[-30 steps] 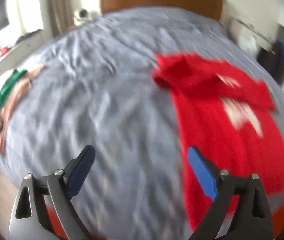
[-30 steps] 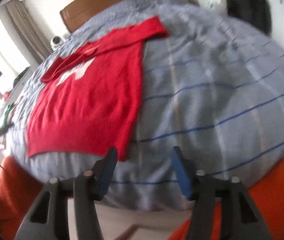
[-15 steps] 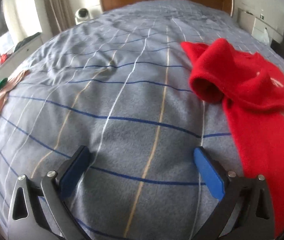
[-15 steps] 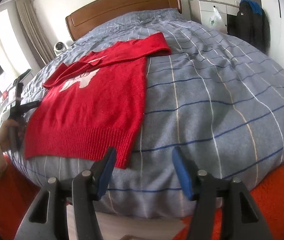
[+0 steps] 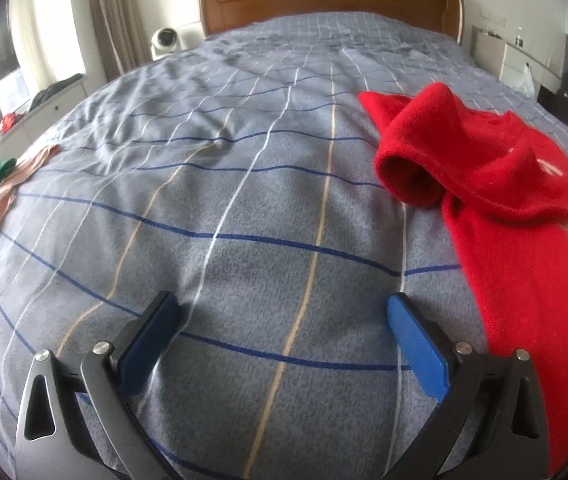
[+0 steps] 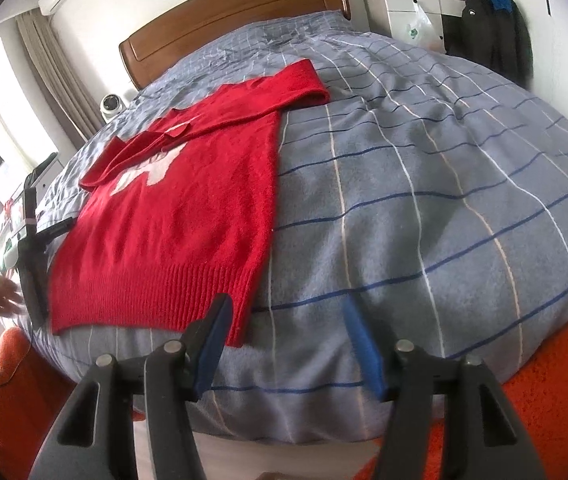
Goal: Fold small clothes
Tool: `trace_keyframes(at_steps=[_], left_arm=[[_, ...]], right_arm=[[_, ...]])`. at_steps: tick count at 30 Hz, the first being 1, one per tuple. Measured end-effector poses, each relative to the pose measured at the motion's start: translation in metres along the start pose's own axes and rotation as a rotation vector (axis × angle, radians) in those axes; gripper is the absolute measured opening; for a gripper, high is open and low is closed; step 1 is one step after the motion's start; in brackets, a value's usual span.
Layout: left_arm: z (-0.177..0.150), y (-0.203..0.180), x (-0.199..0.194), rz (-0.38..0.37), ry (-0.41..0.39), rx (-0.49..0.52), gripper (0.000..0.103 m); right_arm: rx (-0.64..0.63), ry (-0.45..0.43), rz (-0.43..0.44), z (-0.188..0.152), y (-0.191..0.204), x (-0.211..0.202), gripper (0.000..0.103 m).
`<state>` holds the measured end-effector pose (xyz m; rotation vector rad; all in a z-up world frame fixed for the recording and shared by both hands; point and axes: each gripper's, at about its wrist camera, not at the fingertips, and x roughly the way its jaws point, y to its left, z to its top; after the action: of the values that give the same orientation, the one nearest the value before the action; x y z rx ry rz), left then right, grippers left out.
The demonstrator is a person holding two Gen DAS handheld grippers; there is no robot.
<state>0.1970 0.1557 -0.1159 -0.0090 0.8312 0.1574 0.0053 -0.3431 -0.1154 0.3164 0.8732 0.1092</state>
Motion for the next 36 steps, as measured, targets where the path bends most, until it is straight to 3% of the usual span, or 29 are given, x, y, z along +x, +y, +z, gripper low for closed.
trace_keyframes(at_steps=[36], left_arm=[[0.0007,0.0001,0.0001,-0.002,0.000,0.000,0.103]], right_arm=[[0.001,0.036,0.020,-0.0065,0.0029,0.0024,0.059]])
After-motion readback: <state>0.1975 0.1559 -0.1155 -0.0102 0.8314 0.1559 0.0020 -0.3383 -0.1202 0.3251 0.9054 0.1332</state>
